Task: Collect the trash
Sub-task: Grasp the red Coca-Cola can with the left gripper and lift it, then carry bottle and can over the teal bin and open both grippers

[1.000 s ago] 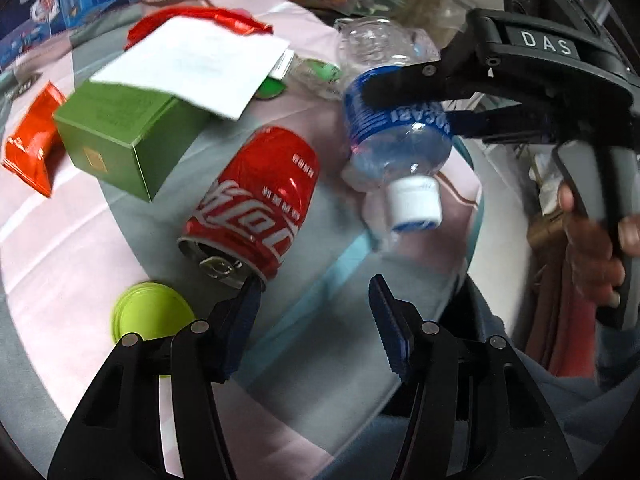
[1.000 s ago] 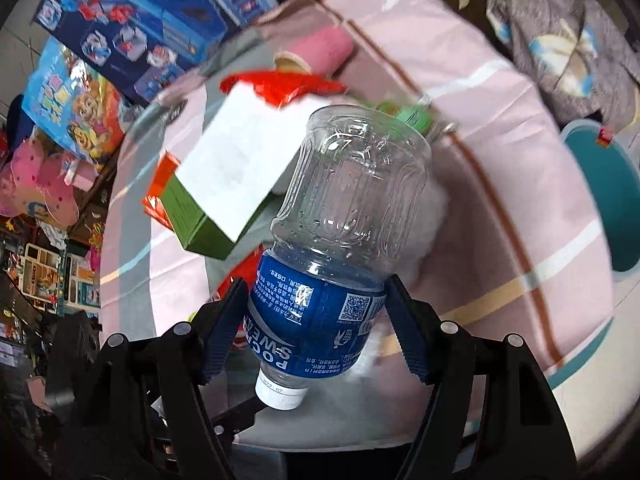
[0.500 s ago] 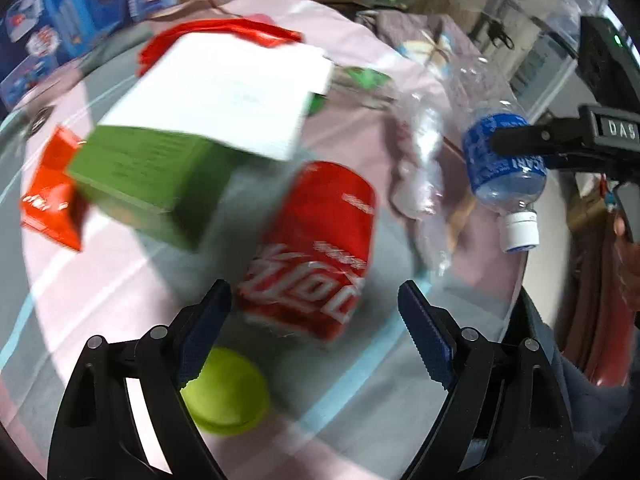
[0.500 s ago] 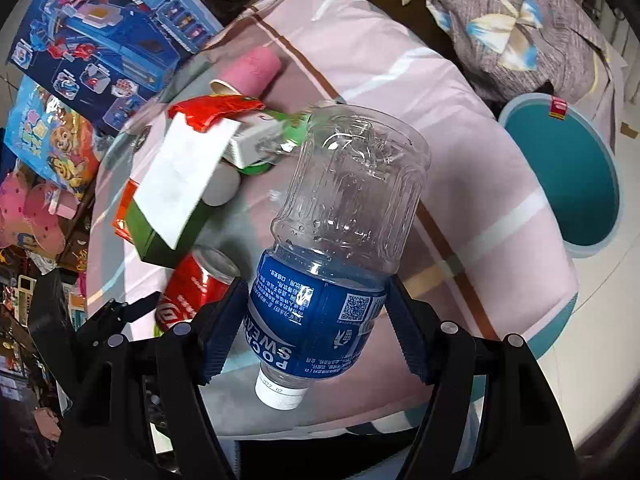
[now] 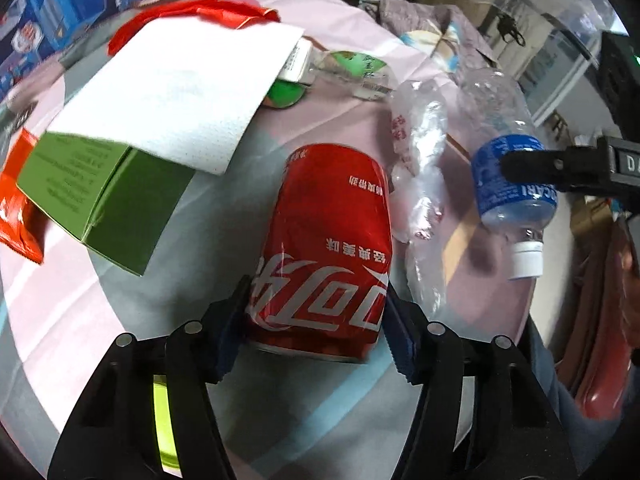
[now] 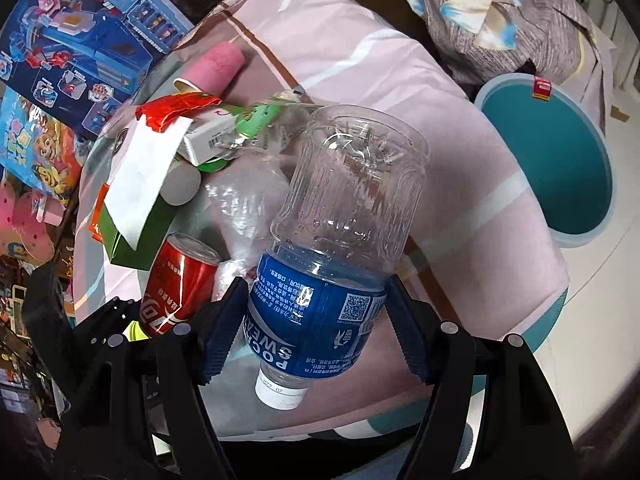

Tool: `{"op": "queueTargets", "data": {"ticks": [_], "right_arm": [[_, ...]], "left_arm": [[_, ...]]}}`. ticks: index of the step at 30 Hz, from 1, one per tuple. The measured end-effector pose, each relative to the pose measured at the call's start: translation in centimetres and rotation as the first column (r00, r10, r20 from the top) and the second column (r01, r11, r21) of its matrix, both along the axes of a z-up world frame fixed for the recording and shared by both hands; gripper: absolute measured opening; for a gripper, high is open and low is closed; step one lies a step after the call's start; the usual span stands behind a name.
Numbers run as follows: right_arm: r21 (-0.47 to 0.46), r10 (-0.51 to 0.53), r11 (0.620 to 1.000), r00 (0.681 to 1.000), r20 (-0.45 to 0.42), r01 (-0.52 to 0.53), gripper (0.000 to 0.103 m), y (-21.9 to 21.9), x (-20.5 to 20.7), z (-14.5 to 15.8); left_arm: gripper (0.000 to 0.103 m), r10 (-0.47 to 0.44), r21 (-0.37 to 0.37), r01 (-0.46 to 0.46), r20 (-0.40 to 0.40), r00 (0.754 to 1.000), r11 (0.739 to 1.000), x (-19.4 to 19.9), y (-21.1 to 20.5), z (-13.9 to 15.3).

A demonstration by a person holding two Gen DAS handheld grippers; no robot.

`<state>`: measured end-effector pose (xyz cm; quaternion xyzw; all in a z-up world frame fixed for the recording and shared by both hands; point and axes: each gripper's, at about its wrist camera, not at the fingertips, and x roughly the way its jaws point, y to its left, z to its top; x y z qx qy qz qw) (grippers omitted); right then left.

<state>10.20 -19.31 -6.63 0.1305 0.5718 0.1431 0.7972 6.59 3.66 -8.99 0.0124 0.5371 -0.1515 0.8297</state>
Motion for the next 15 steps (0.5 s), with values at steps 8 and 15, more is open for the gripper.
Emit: {"op": "queueTargets", "data": {"ticks": [8,15], "right_arm": [[0.050,-0.039,0.998,0.999,0.031,0.038,0.067,-2.7,1.1,1.0],[0.079,-0.157,0.986,0.982,0.105,0.149,0.067,-9.1,2.6,3.6]], "left_arm": [[0.061,0.058,-0.045,-0.053,0.121,0.991,0.998,-1.1,1.2,6.0],[0.061,-0.026,-0.070,0.041,0.193,0.981,0.997,1.0,-3.3,10.6]]}}
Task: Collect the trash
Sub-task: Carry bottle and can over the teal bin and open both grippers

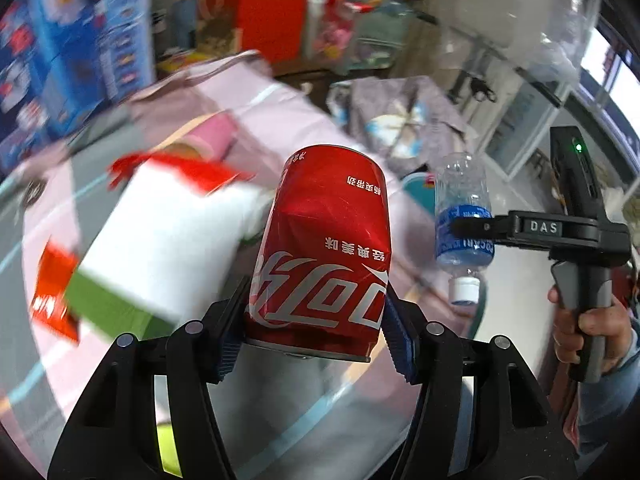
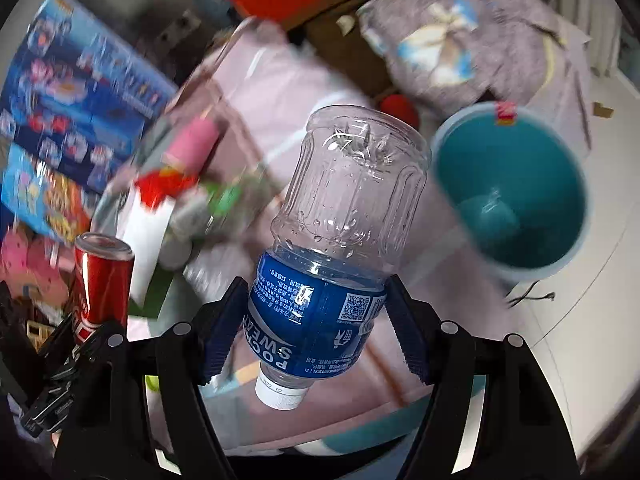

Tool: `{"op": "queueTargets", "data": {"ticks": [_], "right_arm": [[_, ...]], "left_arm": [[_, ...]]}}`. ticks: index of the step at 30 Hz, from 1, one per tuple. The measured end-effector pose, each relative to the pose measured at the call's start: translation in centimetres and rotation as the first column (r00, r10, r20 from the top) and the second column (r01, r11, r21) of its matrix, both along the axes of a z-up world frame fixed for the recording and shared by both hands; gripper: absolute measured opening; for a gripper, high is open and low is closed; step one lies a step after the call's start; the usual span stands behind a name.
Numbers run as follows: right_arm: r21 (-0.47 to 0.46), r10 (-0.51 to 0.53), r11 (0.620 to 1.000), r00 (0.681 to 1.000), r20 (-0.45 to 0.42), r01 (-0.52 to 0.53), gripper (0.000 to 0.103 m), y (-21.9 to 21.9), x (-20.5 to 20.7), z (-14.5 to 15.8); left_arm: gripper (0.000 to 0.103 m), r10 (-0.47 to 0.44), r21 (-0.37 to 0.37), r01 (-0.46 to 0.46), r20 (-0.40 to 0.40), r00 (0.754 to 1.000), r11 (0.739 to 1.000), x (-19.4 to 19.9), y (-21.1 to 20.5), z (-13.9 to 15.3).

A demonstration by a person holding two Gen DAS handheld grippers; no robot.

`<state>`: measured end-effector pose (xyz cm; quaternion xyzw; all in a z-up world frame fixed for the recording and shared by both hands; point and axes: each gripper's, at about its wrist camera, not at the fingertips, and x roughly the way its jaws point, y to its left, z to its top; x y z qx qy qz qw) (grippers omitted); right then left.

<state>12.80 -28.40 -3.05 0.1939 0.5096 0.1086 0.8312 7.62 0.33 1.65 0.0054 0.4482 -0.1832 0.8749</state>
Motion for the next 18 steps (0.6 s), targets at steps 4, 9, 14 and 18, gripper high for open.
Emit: {"op": "queueTargets", "data": {"ticks": [4,9,14,18], "right_arm": [[-0.041,-0.123,0.991,0.992,0.029,0.124,0.067,-5.7,1.2,0.4],[-0.071,-0.233,0.970,0.972,-0.008,0.232,0.067,-12.1,3.5,-1.6],[-0.083,-0.272,0.961,0.959,-0.085,0.265,0.067,-15.3,5.9,-5.2],[-0.093,-0.267,0.962,0.954,-0.136,0.256,0.067,-16.3,7.6,-8.2]], "left_arm": [[0.061,-0.088,-0.007,0.087,-0.026,0.996,0.996,2.9,-5.9,-0.4],[0.061,-0.174,-0.016,0.173,-0.078,0.982,0.985,6.3,-12.2,-1.8],[0.061,-0.266,-0.006,0.267,-0.104,0.958,0.964,9.3,-18.5,-3.4],[0.061,-0.308,0.001,0.312,-0.143,0.940,0.950,11.3,-21.9,-5.3]]}}
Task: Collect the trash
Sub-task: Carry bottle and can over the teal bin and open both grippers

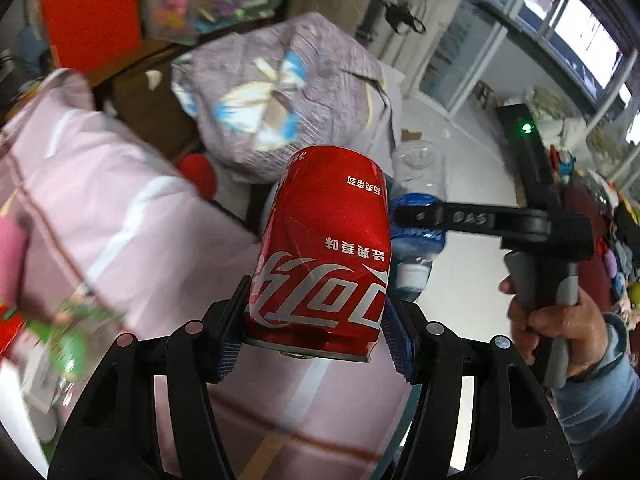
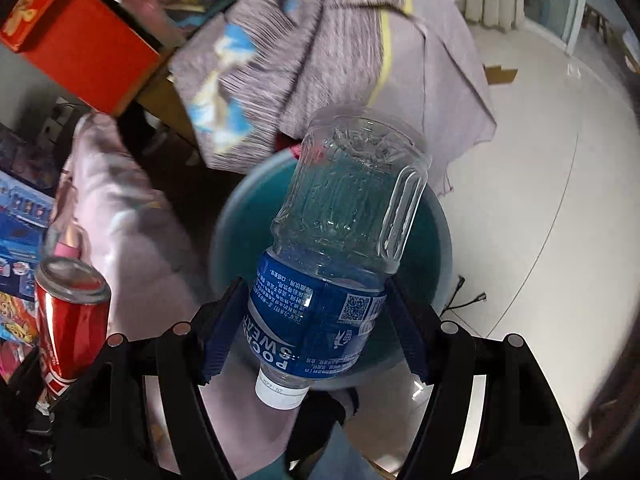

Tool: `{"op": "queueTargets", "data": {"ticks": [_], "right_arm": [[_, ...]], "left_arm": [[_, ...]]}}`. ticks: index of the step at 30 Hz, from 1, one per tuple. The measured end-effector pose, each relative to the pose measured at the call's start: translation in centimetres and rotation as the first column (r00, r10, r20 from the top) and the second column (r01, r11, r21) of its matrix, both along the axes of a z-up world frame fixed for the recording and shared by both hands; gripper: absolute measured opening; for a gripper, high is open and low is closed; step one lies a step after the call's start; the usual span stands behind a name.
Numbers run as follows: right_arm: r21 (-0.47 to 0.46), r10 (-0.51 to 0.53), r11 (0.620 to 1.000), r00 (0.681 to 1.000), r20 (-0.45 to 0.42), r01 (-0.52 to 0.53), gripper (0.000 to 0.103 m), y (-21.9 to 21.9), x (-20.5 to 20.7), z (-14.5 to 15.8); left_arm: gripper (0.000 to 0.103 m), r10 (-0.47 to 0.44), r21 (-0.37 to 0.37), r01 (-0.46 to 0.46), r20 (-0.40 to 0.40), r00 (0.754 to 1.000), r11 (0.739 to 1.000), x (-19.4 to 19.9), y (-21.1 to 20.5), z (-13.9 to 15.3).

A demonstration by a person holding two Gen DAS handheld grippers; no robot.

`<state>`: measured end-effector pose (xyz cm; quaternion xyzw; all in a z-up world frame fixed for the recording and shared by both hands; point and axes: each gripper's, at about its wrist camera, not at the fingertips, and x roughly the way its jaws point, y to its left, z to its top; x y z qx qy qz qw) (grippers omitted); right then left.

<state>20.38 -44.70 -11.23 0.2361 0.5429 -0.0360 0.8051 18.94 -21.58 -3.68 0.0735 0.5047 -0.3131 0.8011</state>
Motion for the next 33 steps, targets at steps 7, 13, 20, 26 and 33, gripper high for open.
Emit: {"op": "queueTargets", "data": {"ticks": [7,13,20,26,33], "right_arm": [[0.087,-0.009,0.996,0.993,-0.114,0.019,0.067,-1.2,0.8,-4.8],[0.108,-0.021,0.994,0.994,-0.107,0.033,0.068,-2.2,0.1,-4.7],[0.102,-0.072,0.992,0.996,-0.053,0.077,0.076,-3.7,-0.7,-2.7],[0.100,-0.108,0.989,0.993,-0.047,0.112,0.078,-4.5,-1.1,-1.7],[0.099,-0.124,0.986,0.989,-0.077,0.131,0.078,-4.5,-1.6,-1.8]], "left_arm": [[0.061,-0.034,0.055,0.038,-0.076,0.997,0.998,2.3,-3.3,-3.8],[0.061,-0.030,0.064,0.037,-0.103,0.994,0.997,3.2,-4.0,-5.1],[0.061,-0.044,0.089,0.054,-0.109,0.993,0.995,3.0,-5.1,-5.7],[0.062,-0.056,0.114,0.071,-0.126,0.990,0.991,3.0,-6.3,-6.7],[0.068,-0.040,0.095,0.052,-0.122,0.992,0.994,2.8,-5.7,-6.2]]}}
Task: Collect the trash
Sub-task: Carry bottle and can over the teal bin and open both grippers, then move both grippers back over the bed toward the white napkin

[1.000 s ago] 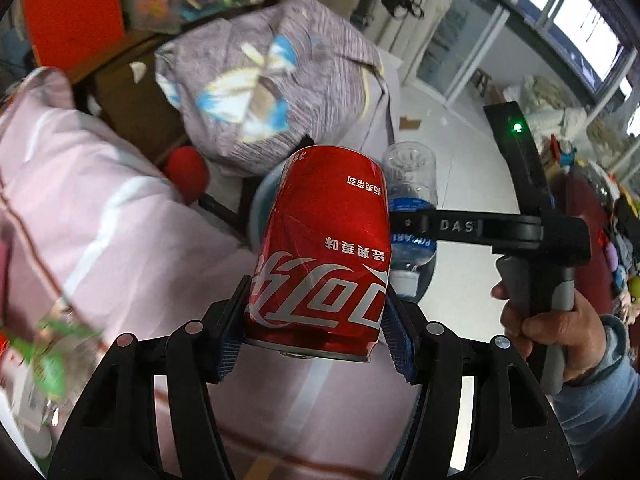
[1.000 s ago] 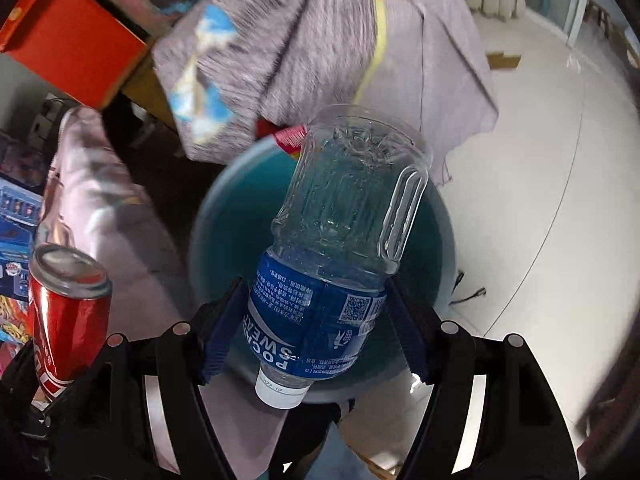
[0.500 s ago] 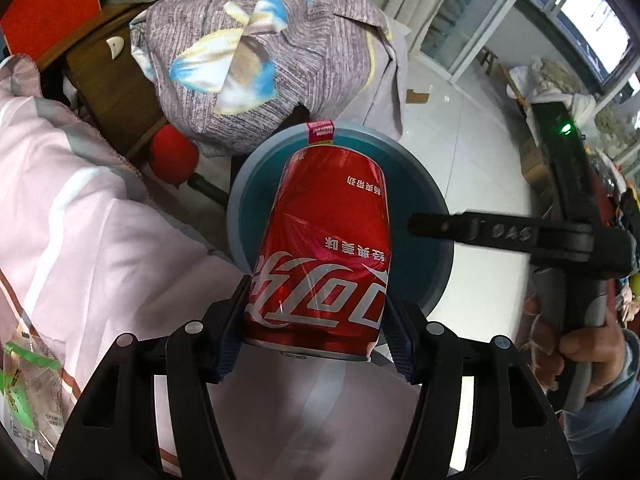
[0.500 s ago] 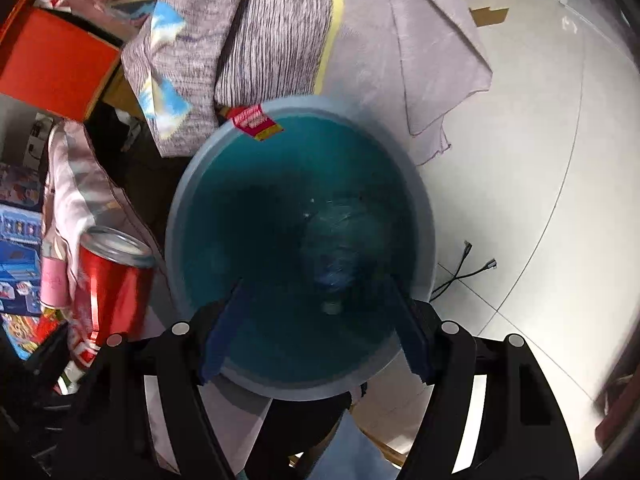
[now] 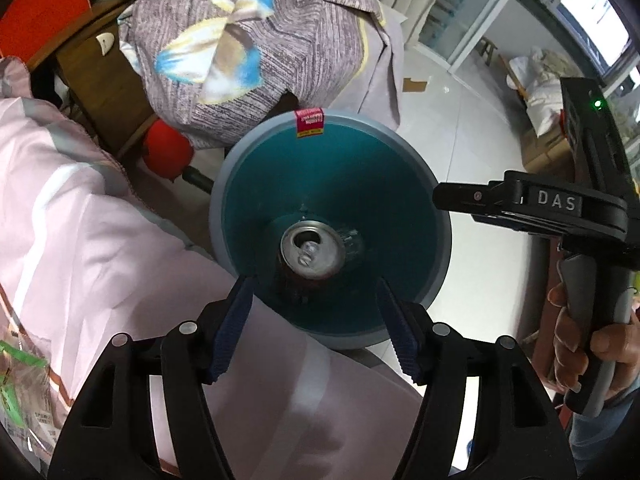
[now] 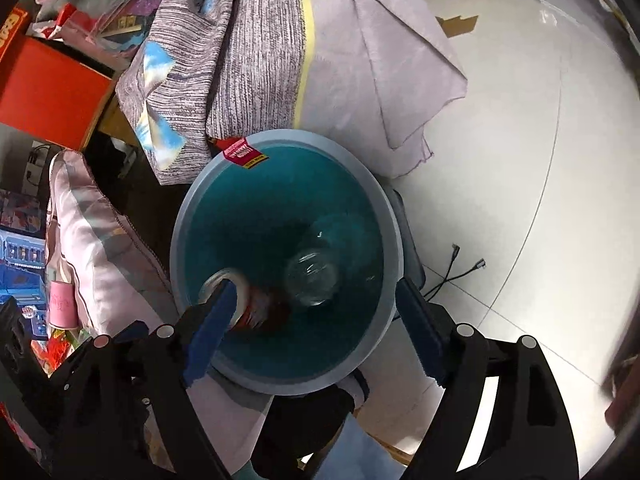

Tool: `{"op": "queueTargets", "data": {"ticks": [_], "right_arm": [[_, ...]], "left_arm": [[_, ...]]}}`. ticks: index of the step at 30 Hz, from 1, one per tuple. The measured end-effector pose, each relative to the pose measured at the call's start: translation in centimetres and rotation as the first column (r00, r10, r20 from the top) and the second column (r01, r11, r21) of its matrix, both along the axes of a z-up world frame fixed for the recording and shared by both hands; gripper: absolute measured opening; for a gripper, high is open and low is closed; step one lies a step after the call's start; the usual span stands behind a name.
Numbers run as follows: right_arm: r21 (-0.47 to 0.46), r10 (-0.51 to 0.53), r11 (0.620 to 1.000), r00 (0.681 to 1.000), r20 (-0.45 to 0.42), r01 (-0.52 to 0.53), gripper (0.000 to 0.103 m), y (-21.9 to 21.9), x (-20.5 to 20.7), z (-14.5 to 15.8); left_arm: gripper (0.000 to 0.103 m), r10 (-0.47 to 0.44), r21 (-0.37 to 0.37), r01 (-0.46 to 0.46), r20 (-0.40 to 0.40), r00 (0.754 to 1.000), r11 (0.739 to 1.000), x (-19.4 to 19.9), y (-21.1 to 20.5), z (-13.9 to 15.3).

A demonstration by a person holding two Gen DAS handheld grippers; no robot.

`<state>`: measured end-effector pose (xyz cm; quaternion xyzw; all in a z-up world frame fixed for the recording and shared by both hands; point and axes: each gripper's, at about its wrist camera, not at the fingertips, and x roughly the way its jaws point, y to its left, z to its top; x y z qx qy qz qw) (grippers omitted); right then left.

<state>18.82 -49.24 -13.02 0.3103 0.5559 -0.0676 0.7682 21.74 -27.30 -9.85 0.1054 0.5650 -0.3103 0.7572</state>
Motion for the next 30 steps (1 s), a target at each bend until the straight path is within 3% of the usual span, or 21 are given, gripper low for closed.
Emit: {"op": "queueTargets", "data": {"ticks": [2,10,12,14,23,30], "right_arm": [[-0.003,0.004,1.000,1.000,-0.004,-0.004,0.078,0.3,-0.1,0.1],[-0.018,0.009,1.000,1.000,-0.022,-0.009,0.079,1.8,-0.9,1.0],[-0.029,0.017,0.999,1.000,-0.024,-0.018,0.083,2.3,-1.1,1.4],[-0.042,0.033,0.999,0.999,-0.016,-0.034,0.084,3.2,-1.5,2.2],[-0.088,0.149,0.985,0.989,0.020,-0.147,0.088,8.8,-3.0,5.4],[-0.128,0.292,0.951,0.953,0.083,-0.280,0.088,15.9,-3.8,7.6]], "left_arm": [[0.078,0.017,-0.007,-0.016,0.008,1.000,1.000,-0.1,0.5,0.3],[0.082,0.069,-0.037,-0.068,0.024,0.997,0.997,-1.3,3.0,1.7],[0.083,0.076,-0.047,-0.074,0.030,0.997,0.996,-1.7,3.6,2.2],[0.092,0.089,-0.056,-0.086,0.043,0.995,0.995,-2.3,4.4,2.9],[0.092,0.172,-0.094,-0.162,0.102,0.980,0.982,-5.5,10.1,5.8],[0.095,0.274,-0.095,-0.262,0.146,0.951,0.960,-8.2,17.5,7.2]]}}
